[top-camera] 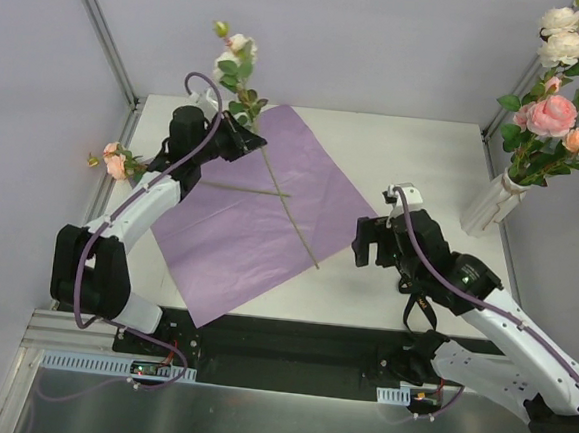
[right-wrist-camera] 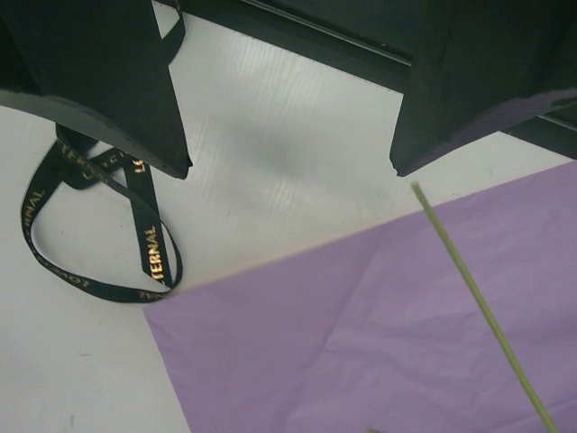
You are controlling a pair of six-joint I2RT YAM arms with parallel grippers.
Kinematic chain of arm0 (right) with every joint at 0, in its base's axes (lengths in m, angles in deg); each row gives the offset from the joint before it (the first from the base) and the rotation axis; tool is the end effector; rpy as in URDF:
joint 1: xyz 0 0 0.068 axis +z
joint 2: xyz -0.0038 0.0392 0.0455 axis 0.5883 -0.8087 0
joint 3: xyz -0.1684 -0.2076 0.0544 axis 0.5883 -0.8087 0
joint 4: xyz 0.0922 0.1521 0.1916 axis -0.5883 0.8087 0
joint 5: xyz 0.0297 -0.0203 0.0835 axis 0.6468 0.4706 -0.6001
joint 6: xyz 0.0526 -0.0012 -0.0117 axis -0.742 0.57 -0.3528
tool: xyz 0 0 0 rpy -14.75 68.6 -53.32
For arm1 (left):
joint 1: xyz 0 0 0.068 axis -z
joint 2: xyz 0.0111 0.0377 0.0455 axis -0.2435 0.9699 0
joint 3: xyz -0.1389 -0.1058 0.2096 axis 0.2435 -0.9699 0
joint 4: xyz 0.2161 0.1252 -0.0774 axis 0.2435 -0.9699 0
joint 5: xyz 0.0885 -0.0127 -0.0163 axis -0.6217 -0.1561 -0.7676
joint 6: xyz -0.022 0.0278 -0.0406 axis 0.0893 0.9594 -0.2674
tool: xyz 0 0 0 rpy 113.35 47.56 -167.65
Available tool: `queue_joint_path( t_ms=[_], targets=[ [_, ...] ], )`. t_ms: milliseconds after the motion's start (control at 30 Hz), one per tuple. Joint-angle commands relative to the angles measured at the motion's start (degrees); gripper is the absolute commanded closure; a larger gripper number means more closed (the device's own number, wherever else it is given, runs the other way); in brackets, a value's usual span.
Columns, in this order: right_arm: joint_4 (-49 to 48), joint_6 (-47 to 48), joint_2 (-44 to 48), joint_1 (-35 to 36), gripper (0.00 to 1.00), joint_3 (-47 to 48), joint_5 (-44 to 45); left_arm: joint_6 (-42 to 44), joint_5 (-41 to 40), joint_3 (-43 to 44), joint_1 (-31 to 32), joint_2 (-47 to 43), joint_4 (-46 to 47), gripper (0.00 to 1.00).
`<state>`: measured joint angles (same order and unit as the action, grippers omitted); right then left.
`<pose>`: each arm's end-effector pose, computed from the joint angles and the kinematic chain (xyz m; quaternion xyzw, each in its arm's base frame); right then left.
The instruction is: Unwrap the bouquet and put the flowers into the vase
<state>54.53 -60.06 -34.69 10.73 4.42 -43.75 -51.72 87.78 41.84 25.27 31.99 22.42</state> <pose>0.1241 0.1142 0.3316 -0.2325 0.8322 0.0693 0.4986 0.3413 -0.0813 0.3270 -0.1173 0.7398 -0.4502 0.4861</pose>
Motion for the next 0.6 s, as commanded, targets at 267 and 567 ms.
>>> queue_joint_path(
  t_ms=[267, 567],
  targets=[
    [-2.1, -0.4, -11.7, -5.2, 0.12, 19.0, -16.0, 25.2, 21.8, 8.8, 17.8, -1.4, -5.0, 1.00],
    [-12.1, -6.4, -12.8, -8.3, 0.27, 20.2, -19.6, 29.6, 22.0, 11.0, 26.7, -1.7, -9.4, 1.00]
  ],
)
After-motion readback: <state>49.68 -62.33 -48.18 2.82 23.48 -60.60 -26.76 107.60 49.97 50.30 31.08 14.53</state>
